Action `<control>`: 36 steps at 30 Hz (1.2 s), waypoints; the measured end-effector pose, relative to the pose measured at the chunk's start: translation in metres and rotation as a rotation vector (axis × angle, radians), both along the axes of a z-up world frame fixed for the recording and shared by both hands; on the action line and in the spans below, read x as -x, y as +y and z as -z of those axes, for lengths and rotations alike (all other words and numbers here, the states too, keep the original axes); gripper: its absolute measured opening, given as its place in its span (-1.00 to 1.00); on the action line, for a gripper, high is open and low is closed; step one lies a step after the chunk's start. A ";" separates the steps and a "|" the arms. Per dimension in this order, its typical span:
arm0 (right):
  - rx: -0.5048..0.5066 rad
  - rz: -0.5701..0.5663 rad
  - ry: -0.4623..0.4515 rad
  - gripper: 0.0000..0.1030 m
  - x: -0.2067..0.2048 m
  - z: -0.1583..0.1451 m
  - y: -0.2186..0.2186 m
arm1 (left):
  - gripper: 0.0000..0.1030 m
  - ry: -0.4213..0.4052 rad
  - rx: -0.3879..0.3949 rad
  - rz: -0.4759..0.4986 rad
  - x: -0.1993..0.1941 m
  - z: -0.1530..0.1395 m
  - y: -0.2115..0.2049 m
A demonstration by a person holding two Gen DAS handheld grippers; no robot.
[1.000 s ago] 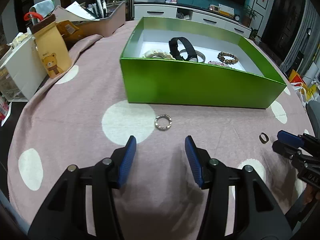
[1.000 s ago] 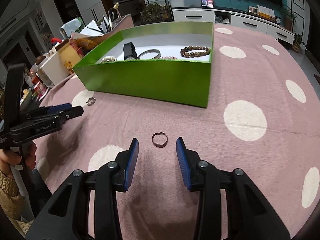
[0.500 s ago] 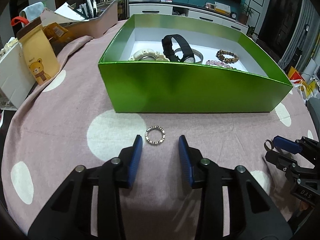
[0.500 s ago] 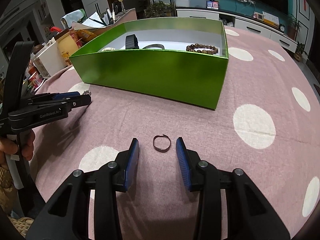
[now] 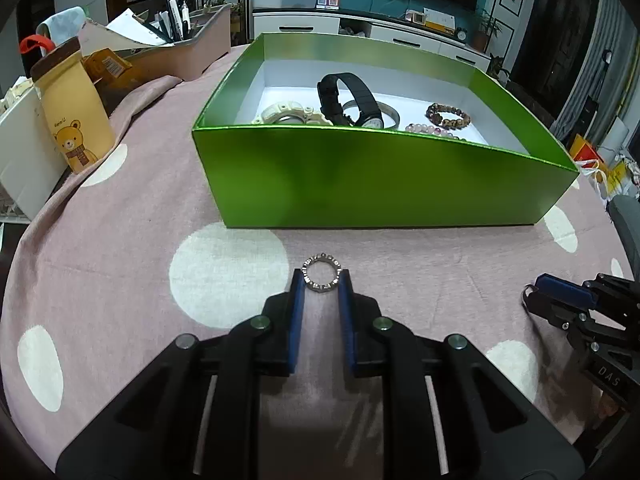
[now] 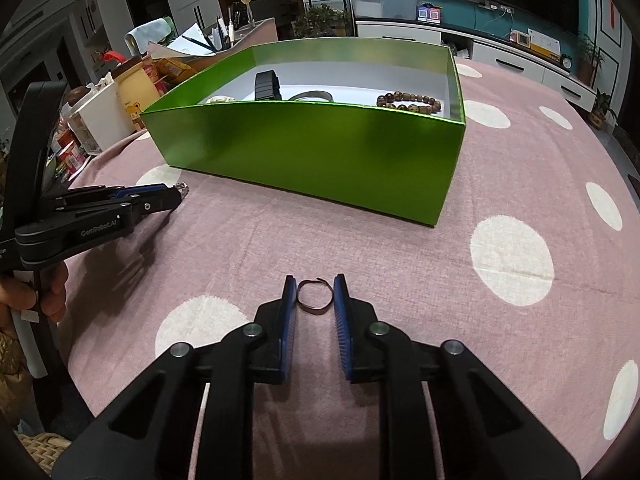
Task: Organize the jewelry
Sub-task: 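Grasp the patterned silver ring with the left tool while the right tool grasps the dark ring, then carry the silver ring with the left tool while the right tool carries the dark ring over the box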
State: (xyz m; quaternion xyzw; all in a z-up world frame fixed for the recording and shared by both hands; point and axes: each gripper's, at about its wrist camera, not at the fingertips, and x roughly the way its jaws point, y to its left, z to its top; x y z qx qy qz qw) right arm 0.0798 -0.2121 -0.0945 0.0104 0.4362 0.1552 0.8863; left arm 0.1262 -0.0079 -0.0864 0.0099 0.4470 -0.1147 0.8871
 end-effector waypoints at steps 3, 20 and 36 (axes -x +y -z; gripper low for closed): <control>-0.009 -0.008 -0.015 -0.64 0.003 -0.007 0.000 | -1.00 -0.006 0.019 0.000 0.002 -0.006 0.003; -0.045 -0.011 -0.029 -0.64 0.008 -0.019 -0.002 | -0.15 0.006 -0.004 0.009 -0.003 0.002 -0.002; -0.060 0.000 -0.052 -0.64 0.011 -0.027 -0.007 | -0.61 -0.055 0.017 0.049 0.012 -0.019 -0.003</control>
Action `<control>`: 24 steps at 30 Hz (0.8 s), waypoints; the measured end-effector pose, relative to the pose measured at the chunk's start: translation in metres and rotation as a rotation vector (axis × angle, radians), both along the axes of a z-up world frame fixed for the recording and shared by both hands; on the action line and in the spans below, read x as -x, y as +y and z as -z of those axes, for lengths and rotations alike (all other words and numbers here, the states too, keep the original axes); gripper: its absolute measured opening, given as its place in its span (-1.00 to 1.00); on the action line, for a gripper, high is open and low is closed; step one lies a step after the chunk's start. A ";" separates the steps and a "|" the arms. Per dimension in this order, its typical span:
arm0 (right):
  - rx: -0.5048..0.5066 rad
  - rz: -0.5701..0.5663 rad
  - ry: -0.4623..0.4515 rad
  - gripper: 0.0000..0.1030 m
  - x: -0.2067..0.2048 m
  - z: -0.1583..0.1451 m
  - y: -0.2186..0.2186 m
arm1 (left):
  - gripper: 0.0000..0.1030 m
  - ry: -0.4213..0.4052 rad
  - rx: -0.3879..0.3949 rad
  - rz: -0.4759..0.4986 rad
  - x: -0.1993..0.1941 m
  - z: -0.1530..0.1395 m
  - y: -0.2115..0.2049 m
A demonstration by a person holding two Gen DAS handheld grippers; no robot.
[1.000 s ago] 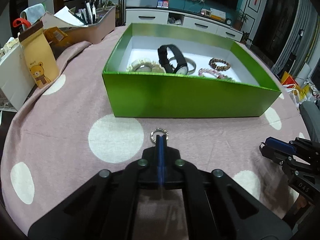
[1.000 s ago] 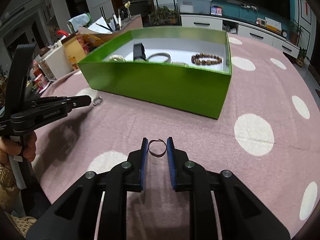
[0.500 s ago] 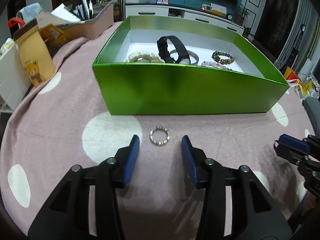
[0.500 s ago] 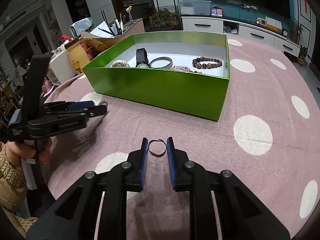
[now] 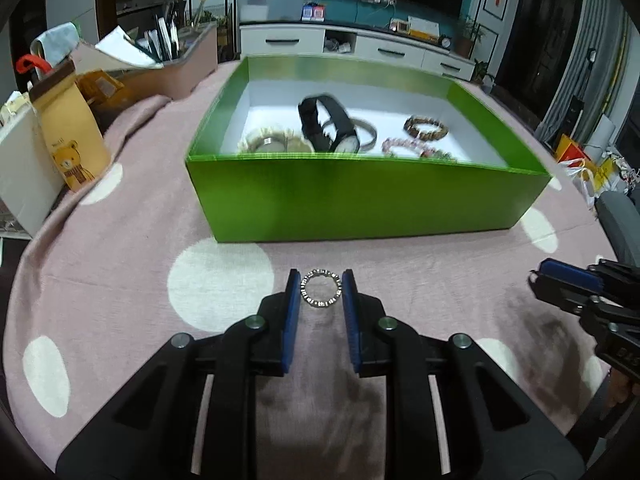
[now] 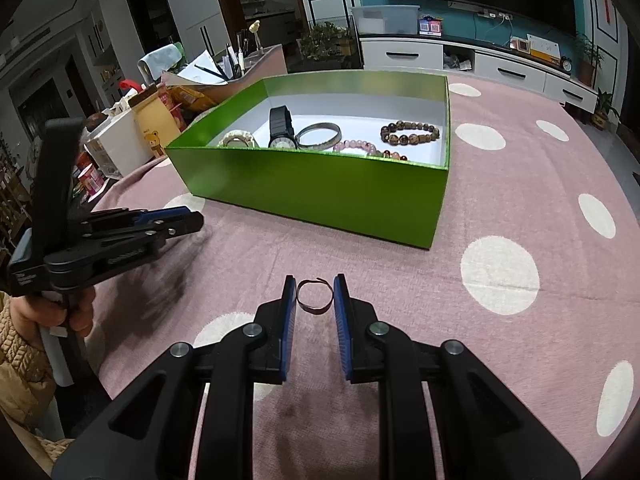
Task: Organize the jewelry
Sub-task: 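Carry the silver ring with the left tool while the right tool carries the dark ring over the box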
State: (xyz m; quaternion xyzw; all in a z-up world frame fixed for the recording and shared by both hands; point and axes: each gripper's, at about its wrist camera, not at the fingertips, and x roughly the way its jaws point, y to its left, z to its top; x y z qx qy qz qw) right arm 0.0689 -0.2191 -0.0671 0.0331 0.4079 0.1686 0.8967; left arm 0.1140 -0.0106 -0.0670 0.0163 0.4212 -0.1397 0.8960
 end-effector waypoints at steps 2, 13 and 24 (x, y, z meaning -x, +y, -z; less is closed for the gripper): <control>-0.001 0.000 -0.010 -0.64 0.002 -0.004 0.000 | -0.61 -0.021 0.005 0.004 0.004 -0.009 0.001; 0.002 0.000 -0.127 -0.64 -0.009 -0.047 -0.004 | -0.60 -0.130 -0.003 0.017 0.000 -0.060 0.004; 0.001 0.009 -0.208 -0.64 -0.050 -0.082 -0.007 | -0.60 -0.141 -0.002 -0.005 -0.048 -0.083 0.002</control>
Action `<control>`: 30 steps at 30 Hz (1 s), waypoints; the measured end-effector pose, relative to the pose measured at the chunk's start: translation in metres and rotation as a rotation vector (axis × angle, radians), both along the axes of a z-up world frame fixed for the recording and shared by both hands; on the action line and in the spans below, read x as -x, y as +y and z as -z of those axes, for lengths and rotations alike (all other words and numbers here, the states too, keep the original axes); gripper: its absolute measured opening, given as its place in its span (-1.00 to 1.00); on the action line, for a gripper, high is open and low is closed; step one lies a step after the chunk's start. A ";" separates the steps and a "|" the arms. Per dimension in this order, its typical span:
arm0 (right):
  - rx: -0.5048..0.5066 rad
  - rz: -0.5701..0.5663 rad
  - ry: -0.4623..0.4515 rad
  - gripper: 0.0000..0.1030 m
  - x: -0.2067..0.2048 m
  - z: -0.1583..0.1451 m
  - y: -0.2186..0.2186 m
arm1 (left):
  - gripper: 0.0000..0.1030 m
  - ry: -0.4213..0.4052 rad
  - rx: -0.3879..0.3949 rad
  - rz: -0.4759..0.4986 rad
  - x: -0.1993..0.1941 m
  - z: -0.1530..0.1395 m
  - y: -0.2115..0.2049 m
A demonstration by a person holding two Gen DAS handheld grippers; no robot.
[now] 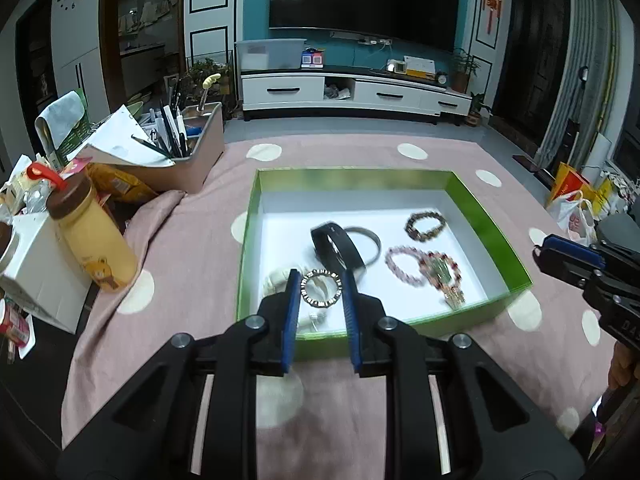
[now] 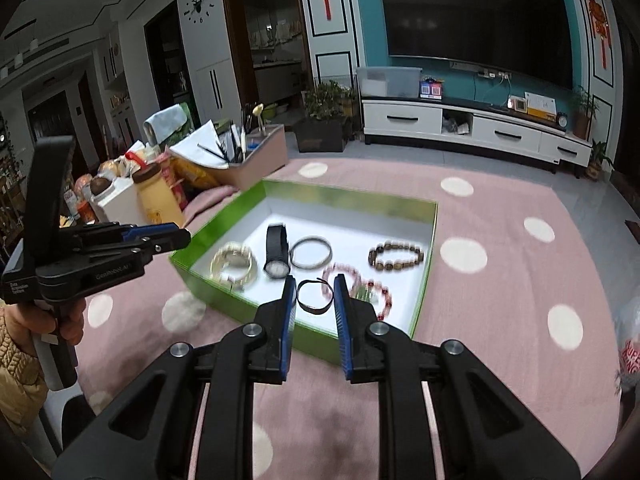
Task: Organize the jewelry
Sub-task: 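Carry the silver ring with the left tool while the right tool carries the dark ring over the box, then open both tools to drop the two rings into the box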
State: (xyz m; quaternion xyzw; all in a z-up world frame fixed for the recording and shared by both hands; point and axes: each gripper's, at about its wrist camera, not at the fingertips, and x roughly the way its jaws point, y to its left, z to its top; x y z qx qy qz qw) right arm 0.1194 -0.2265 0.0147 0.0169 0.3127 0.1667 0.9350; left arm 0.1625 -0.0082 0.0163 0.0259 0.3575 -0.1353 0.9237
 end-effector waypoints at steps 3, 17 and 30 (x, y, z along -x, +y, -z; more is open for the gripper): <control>-0.001 -0.002 -0.002 -0.64 -0.016 -0.005 0.002 | -0.60 0.007 -0.005 -0.007 -0.018 -0.002 -0.002; -0.002 0.002 0.104 -0.64 -0.112 0.007 0.019 | -0.60 0.069 -0.030 -0.035 -0.096 0.015 -0.012; -0.068 0.107 0.169 -0.14 -0.164 0.023 0.011 | -0.30 0.052 -0.036 -0.073 -0.128 0.014 -0.011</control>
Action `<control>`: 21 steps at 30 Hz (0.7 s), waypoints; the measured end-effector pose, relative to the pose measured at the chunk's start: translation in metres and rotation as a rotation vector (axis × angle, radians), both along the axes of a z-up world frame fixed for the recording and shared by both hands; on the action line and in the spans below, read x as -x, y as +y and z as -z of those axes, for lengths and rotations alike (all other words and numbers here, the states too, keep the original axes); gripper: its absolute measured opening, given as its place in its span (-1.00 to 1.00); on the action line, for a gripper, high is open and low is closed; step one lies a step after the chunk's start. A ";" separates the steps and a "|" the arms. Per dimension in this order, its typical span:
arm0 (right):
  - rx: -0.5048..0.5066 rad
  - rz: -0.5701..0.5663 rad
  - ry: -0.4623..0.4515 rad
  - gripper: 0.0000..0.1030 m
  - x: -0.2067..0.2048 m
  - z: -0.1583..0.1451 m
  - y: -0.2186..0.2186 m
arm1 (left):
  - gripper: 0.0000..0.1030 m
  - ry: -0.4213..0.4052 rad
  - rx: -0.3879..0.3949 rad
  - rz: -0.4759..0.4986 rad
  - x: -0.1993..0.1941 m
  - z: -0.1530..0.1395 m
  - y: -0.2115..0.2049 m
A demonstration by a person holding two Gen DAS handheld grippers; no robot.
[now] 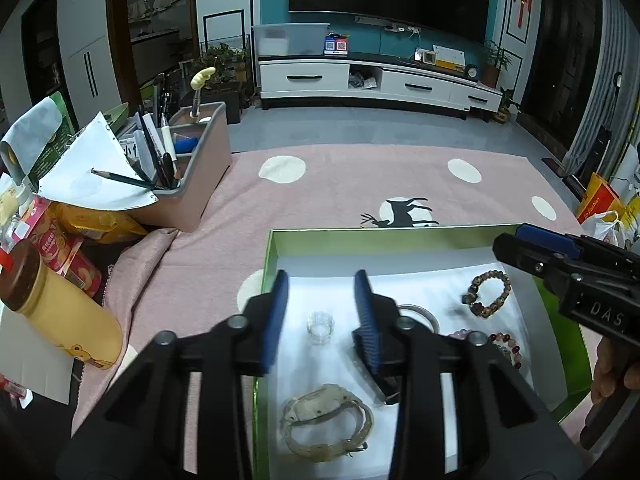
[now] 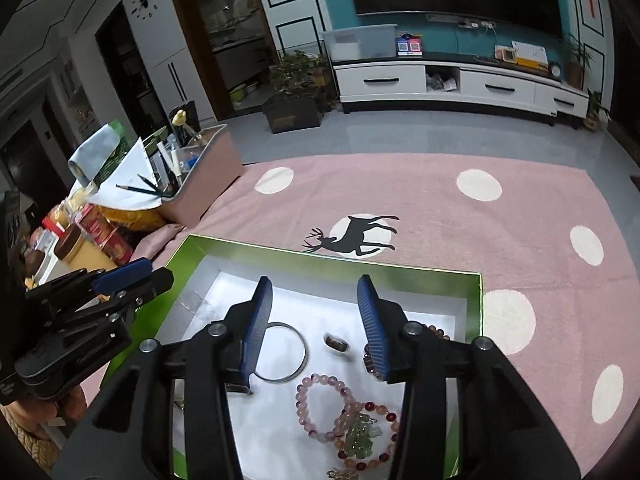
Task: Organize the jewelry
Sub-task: 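Open both tools to drop the two rings into the box, then raise both open tools up away from the box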
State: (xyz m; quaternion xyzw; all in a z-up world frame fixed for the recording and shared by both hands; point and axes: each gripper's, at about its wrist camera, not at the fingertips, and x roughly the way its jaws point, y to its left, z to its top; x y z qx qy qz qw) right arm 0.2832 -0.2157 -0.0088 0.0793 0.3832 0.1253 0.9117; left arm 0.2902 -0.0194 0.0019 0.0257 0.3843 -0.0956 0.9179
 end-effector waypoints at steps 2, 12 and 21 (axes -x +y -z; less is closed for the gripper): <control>-0.004 0.002 -0.001 -0.14 0.003 0.000 -0.003 | -0.27 0.002 0.003 -0.005 0.000 0.000 0.002; 0.023 -0.018 -0.012 0.11 0.039 -0.019 -0.012 | 0.39 0.006 0.001 -0.014 0.021 -0.014 0.010; 0.063 -0.007 -0.043 0.59 0.072 -0.055 -0.015 | 0.73 0.043 -0.017 -0.019 0.045 -0.040 0.004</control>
